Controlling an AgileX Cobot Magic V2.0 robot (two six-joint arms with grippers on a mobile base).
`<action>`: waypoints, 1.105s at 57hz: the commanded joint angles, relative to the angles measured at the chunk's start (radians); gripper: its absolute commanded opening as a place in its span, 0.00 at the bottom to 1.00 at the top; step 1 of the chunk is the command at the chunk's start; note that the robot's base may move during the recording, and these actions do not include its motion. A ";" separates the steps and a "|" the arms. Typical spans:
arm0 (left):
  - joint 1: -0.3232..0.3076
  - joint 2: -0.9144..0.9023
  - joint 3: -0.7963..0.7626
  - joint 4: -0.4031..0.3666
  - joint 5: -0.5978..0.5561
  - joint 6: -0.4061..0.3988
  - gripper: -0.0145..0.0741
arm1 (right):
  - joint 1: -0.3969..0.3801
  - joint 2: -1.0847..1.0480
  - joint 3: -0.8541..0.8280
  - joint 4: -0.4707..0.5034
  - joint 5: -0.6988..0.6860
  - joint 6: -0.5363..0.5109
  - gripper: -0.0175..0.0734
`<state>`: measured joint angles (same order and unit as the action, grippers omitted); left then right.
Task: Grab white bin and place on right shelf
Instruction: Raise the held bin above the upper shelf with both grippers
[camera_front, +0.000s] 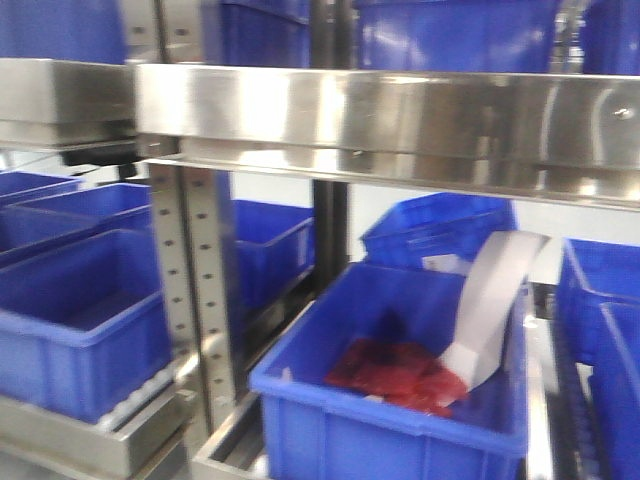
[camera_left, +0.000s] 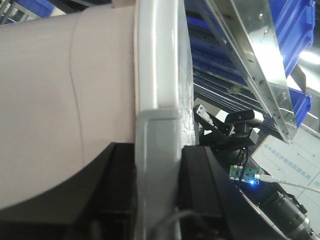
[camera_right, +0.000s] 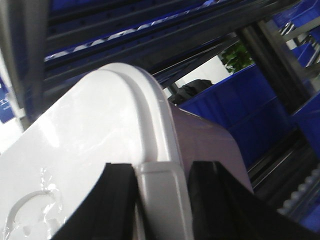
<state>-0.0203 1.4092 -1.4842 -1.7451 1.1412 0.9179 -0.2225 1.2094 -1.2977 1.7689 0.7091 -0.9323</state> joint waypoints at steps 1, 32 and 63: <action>-0.025 -0.043 -0.039 -0.170 0.185 0.026 0.03 | 0.016 -0.033 -0.034 0.144 0.083 -0.005 0.26; -0.025 -0.043 -0.039 -0.170 0.185 0.026 0.03 | 0.016 -0.033 -0.034 0.144 0.082 -0.005 0.26; -0.025 -0.043 -0.039 -0.170 0.185 0.026 0.03 | 0.016 -0.033 -0.034 0.144 0.082 -0.005 0.26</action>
<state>-0.0203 1.4092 -1.4842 -1.7451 1.1426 0.9179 -0.2225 1.2094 -1.2977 1.7683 0.7091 -0.9323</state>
